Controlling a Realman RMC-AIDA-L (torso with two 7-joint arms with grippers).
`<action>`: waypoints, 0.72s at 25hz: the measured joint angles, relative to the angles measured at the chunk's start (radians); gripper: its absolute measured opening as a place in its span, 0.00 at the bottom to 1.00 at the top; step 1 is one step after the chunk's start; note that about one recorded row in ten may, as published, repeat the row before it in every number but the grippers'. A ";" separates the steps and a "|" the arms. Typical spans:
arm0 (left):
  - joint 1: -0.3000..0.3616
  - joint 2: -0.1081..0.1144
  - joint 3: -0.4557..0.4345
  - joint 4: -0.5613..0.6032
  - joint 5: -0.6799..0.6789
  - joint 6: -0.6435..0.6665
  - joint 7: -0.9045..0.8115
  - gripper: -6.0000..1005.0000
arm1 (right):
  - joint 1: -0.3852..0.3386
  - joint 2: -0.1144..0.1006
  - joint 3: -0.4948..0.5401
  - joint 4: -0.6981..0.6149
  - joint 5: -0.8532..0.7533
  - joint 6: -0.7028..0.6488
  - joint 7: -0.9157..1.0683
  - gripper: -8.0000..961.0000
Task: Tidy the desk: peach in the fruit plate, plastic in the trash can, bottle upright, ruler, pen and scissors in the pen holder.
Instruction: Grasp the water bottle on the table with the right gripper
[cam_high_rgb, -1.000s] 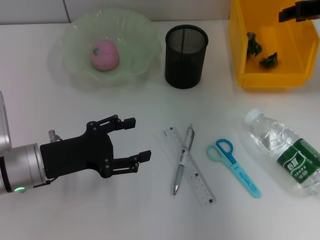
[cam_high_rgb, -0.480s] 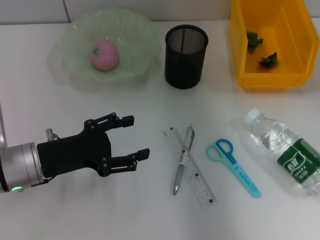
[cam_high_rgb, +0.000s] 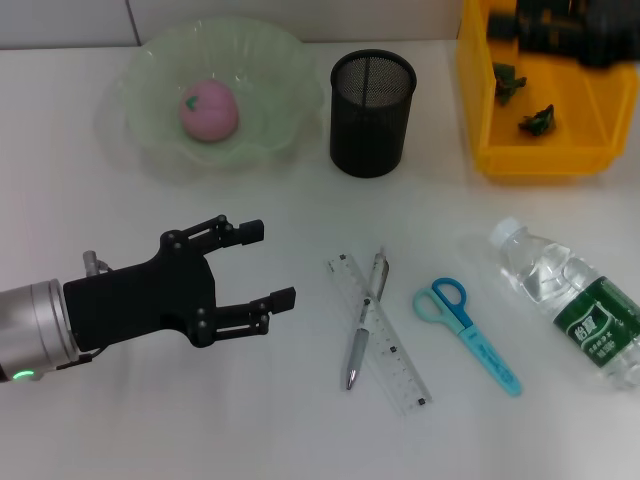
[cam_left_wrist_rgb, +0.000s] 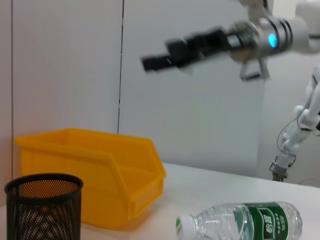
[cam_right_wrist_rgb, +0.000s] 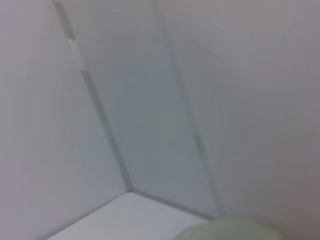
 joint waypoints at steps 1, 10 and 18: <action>0.000 0.000 -0.004 0.000 0.000 0.003 0.000 0.84 | -0.013 0.000 0.000 0.023 0.014 -0.030 -0.043 0.73; -0.004 0.000 -0.009 0.000 0.000 0.009 -0.001 0.84 | -0.075 -0.002 -0.001 -0.116 -0.166 -0.180 0.122 0.73; -0.013 0.000 -0.008 0.000 0.002 0.010 -0.009 0.84 | -0.059 0.018 -0.160 -0.655 -0.699 -0.341 0.623 0.74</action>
